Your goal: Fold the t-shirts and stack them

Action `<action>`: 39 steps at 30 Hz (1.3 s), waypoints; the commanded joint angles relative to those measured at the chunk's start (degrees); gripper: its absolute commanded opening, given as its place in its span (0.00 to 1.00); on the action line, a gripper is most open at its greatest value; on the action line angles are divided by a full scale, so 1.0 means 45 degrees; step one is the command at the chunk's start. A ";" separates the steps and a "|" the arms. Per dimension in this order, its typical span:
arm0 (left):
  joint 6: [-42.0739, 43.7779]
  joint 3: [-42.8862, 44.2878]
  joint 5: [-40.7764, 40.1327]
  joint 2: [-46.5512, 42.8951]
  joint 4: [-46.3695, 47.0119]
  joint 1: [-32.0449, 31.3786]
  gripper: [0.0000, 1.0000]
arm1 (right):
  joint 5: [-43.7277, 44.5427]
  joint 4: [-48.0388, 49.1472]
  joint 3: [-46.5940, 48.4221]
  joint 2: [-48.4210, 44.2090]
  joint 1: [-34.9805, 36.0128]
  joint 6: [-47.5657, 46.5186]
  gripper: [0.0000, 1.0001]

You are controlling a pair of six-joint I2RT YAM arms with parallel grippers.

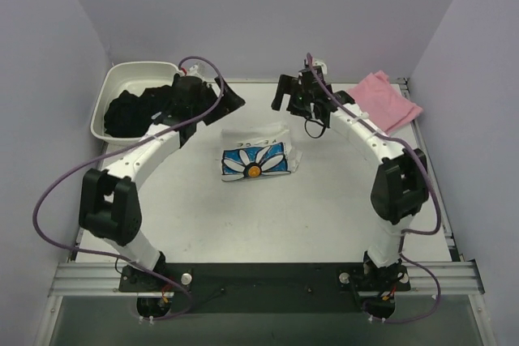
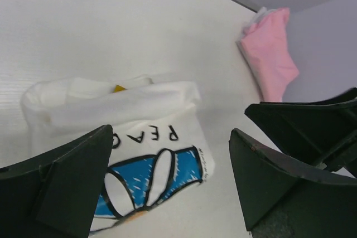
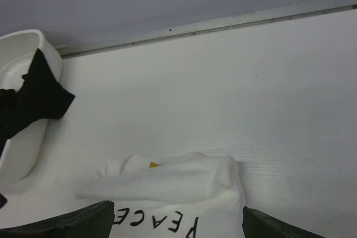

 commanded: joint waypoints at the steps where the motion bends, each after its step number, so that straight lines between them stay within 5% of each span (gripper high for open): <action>1: -0.0604 -0.1691 0.0299 -0.1854 0.1258 -0.1102 0.94 | -0.0893 0.0666 -0.1713 -0.2182 0.0763 0.0838 1.00; 8: -0.2185 -0.4425 0.1392 -0.2343 0.4909 -0.1494 0.95 | -0.4016 0.3359 -0.4487 -0.3356 0.0822 0.3960 1.00; 18: -0.3261 -0.5797 0.4185 -0.0803 1.0577 -0.0597 0.95 | -0.8476 1.2884 -0.6796 -0.0839 0.0373 1.0072 1.00; 39: -0.3848 -0.6832 0.4538 0.3729 1.3646 0.0166 0.95 | -0.7912 1.4319 -0.9628 0.1095 0.0237 1.0002 1.00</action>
